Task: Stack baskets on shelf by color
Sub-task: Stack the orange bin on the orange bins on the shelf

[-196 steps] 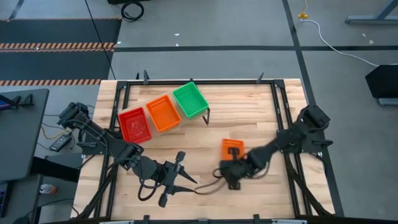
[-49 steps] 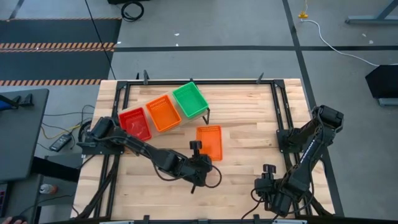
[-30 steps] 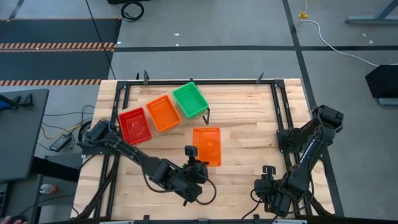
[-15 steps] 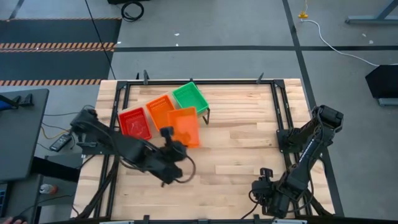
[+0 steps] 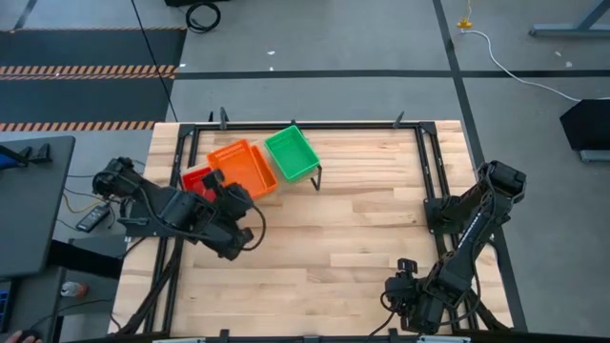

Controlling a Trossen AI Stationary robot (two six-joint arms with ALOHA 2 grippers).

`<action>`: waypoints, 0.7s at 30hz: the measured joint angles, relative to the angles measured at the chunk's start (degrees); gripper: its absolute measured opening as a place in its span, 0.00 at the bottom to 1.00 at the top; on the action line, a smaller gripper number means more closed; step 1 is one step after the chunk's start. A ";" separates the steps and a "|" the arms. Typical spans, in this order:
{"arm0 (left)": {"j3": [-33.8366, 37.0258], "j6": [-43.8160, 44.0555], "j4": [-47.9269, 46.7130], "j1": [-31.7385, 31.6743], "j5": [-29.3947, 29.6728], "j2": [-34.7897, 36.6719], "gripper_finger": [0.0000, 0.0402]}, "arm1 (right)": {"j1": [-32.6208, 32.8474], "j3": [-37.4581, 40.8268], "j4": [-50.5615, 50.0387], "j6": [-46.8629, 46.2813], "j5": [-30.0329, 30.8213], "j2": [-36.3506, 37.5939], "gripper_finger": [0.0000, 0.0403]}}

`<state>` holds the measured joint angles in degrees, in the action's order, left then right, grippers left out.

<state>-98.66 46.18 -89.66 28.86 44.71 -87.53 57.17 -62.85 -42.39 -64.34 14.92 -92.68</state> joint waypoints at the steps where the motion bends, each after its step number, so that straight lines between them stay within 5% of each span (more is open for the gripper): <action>1: 0.11 -0.49 0.44 -0.79 0.05 0.00 0.01 | 0.00 0.00 0.05 0.01 0.00 0.00 0.56; 7: 0.15 2.63 0.08 -7.56 -4.33 -1.06 0.01 | 0.00 0.00 0.35 0.00 0.02 0.00 0.55; 14: 0.28 -3.63 2.92 -11.93 -6.54 -2.29 0.02 | 0.00 0.00 0.48 0.00 0.07 0.00 0.55; 21: 7.36 -7.91 6.72 -13.46 -11.74 -2.91 0.02 | 0.02 -0.02 1.28 0.00 0.00 0.00 0.55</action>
<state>-91.30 38.27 -82.95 15.41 32.97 -90.43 57.18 -62.87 -41.11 -64.34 14.92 -92.68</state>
